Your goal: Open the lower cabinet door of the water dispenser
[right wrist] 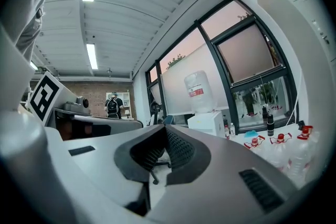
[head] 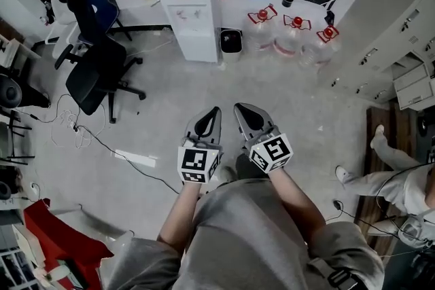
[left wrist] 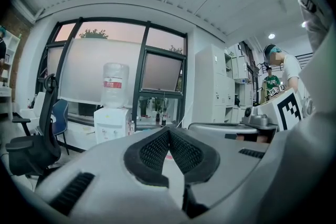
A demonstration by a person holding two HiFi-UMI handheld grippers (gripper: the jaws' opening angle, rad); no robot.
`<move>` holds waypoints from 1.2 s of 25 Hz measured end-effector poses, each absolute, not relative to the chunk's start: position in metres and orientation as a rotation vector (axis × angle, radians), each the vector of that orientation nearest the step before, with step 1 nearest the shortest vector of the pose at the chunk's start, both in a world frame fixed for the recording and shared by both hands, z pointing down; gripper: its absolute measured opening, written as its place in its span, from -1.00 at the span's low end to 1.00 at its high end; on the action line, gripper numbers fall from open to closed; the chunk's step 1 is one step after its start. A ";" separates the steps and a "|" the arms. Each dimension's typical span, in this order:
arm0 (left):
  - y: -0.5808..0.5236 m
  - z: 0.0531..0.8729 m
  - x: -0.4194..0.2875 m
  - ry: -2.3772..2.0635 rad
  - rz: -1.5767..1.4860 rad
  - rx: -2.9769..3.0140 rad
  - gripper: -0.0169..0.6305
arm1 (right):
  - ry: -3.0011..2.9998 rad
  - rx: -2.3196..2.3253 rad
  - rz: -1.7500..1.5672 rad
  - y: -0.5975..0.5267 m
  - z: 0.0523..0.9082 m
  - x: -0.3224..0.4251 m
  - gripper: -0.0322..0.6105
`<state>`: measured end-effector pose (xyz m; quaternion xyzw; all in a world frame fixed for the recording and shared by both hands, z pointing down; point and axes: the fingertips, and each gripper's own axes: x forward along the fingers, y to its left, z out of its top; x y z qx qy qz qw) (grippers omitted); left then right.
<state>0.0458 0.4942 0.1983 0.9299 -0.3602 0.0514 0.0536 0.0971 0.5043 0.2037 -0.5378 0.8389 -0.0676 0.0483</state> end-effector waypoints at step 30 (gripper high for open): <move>0.196 0.248 0.110 -1.140 0.337 2.628 -0.92 | 2.613 -1.573 -0.444 0.200 0.250 0.171 -0.87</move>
